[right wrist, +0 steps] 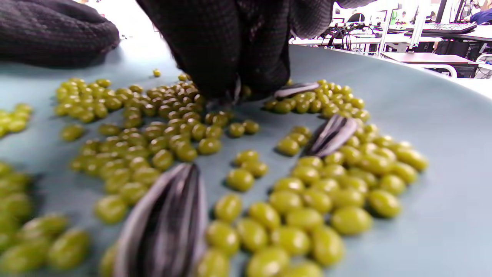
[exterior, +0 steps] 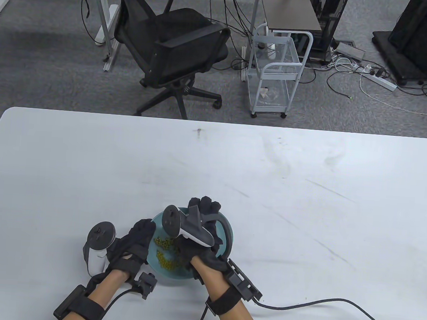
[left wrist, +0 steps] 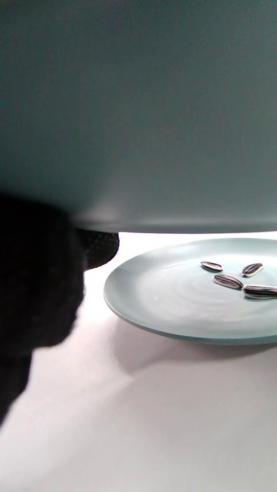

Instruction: Pick sunflower seeds with hand pinch into plate

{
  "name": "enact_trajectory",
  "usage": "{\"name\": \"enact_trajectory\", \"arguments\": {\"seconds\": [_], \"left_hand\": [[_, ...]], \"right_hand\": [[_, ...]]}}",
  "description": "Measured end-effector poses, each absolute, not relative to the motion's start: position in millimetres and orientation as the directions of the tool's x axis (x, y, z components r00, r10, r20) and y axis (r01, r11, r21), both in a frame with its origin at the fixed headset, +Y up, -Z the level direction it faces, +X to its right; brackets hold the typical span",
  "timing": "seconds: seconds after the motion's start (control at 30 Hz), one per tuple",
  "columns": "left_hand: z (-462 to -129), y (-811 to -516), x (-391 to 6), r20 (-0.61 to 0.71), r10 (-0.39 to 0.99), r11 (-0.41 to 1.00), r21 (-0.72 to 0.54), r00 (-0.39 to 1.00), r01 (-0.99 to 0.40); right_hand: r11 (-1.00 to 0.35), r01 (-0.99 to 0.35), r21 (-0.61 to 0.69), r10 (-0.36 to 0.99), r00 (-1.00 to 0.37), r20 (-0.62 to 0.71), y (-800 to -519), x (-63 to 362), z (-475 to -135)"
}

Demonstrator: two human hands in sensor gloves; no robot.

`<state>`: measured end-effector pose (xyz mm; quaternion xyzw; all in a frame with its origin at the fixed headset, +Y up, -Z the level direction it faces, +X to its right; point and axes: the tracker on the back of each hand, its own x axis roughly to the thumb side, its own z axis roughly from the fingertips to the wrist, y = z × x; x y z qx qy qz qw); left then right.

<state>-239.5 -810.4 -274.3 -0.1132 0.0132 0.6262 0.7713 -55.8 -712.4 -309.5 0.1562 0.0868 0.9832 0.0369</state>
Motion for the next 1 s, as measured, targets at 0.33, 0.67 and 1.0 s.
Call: {"name": "enact_trajectory", "arguments": {"seconds": [0.33, 0.67, 1.0], "left_hand": [[-276, -810, -247, -0.176, 0.963, 0.183, -0.126, 0.204, -0.975], [-281, -812, -264, -0.207, 0.956, 0.201, -0.06, 0.21, -0.978], [-284, -806, -293, -0.202, 0.967, 0.175, 0.069, 0.158, -0.982]], "right_hand": [[-0.982, -0.12, 0.149, 0.159, -0.943, 0.292, -700, -50, -307], [-0.955, -0.274, 0.117, 0.293, -0.934, 0.206, -682, -14, -315], [-0.928, -0.344, 0.142, 0.357, -0.93, 0.087, -696, 23, -331]]}}
